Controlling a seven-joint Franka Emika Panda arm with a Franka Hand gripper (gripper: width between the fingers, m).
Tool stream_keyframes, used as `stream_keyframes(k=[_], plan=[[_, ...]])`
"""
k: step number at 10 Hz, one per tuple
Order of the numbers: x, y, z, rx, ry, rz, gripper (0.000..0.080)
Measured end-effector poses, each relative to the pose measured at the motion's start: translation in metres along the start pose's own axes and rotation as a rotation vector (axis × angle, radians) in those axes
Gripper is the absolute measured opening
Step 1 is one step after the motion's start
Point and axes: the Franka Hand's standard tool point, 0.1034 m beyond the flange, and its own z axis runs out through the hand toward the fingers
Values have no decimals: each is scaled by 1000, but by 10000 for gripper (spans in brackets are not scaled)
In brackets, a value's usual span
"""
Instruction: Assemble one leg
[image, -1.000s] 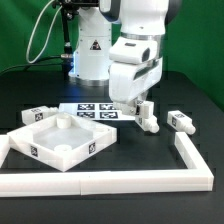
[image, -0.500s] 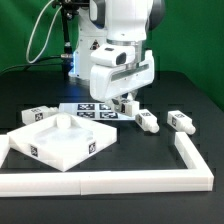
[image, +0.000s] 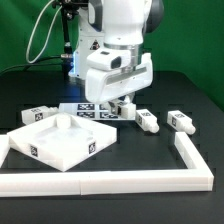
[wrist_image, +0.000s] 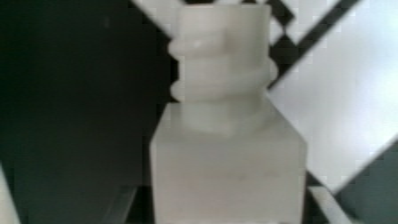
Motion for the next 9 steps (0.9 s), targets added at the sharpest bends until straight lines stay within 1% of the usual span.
stream_keyframes(k=[2, 4, 7, 8, 9], plan=[[-12, 5, 11, 8, -9, 1, 266], [-19, 16, 15, 12, -11, -35, 266], [-19, 15, 15, 13, -11, -34, 266], [-18, 15, 15, 13, -11, -34, 492], [-20, 15, 13, 22, -28, -30, 492]])
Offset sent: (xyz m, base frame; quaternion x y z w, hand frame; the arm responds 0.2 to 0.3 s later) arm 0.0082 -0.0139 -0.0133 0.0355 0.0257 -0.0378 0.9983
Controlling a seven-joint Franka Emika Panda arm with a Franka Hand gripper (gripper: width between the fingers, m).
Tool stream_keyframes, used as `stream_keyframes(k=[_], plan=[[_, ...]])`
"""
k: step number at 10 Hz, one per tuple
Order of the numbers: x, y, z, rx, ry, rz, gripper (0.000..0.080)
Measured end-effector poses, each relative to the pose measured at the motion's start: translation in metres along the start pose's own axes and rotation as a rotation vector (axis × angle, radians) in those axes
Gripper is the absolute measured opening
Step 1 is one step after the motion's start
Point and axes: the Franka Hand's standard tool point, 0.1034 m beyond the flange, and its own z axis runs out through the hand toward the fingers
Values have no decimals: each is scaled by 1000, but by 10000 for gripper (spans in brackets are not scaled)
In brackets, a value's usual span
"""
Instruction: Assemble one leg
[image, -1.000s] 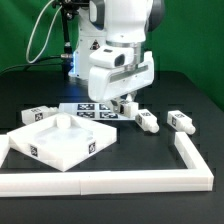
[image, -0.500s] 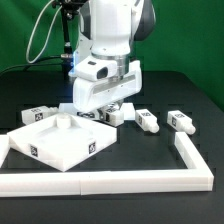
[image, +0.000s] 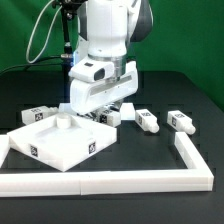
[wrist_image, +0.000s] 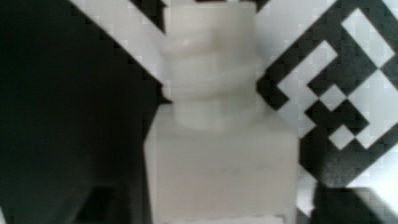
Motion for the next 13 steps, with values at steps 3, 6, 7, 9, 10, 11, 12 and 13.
stream_keyframes(k=[3, 6, 7, 9, 10, 11, 12, 13], plan=[[0, 19, -44, 30, -86, 34, 641], [9, 33, -57, 34, -91, 34, 649], [8, 32, -56, 37, -94, 33, 649], [6, 33, -53, 40, -97, 39, 649], [1, 38, -45, 54, -109, 65, 649], [1, 56, -49, 70, -130, 54, 649], [11, 79, -60, 48, -109, 30, 649], [17, 90, -65, 44, -106, 17, 649]])
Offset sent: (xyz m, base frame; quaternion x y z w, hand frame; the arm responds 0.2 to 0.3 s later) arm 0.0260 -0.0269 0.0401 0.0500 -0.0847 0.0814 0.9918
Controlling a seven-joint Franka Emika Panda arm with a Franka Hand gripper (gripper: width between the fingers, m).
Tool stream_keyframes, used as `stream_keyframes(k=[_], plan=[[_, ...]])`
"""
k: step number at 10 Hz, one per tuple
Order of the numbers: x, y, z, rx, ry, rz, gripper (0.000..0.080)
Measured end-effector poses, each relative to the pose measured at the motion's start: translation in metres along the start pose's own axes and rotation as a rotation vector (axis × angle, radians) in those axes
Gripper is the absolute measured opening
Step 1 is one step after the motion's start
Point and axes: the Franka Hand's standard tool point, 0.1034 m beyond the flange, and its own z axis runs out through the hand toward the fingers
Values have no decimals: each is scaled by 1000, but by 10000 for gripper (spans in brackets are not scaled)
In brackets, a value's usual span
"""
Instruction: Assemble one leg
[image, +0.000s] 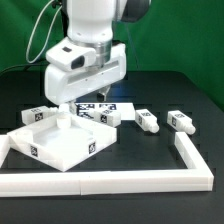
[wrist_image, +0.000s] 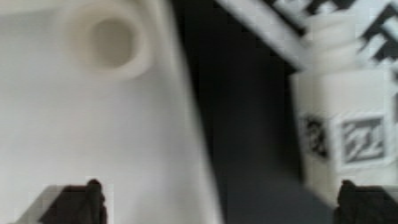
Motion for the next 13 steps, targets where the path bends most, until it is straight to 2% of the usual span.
stream_keyframes(k=[6, 7, 8, 9, 10, 13], plan=[[1, 3, 0, -1, 1, -5, 649], [1, 22, -4, -12, 15, -72, 649], [5, 49, -11, -39, 34, -109, 649], [11, 60, -18, -61, 50, -109, 649], [15, 57, -23, -68, 54, -110, 649], [13, 56, -18, -61, 48, -111, 649]])
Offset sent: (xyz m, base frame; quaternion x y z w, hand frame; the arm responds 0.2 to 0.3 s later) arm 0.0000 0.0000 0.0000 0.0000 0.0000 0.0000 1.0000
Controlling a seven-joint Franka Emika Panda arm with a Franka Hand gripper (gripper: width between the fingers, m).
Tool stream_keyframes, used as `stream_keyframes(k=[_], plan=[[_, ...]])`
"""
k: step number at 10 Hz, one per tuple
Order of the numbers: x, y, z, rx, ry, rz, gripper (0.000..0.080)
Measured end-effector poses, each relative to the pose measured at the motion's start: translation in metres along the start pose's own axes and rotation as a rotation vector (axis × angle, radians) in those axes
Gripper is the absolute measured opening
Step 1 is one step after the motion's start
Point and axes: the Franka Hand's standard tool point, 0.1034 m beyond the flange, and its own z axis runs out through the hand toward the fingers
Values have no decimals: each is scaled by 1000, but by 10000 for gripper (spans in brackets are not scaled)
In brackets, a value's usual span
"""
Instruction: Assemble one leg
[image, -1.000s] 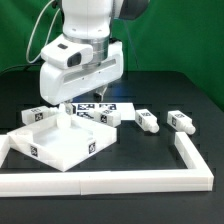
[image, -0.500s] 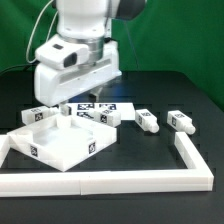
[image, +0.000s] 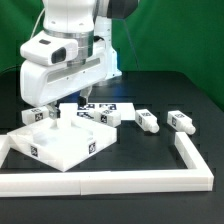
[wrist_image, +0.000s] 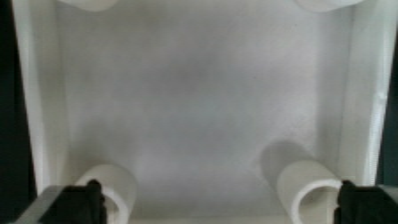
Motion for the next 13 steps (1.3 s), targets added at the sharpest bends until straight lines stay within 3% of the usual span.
stream_keyframes(k=[1, 2, 4, 5, 8, 9, 10, 11, 13], plan=[[-1, 5, 2, -9, 7, -43, 649], [-6, 22, 11, -28, 24, -94, 649], [-3, 49, 18, -26, 18, -119, 649], [-6, 60, 20, -43, 28, -190, 649], [-7, 59, 22, -40, 27, -184, 649], [-9, 59, 25, -27, 22, -175, 649], [-13, 64, 36, 18, 2, -133, 649], [-12, 73, 45, 30, -6, -111, 649], [-11, 72, 62, 48, -15, -92, 649]])
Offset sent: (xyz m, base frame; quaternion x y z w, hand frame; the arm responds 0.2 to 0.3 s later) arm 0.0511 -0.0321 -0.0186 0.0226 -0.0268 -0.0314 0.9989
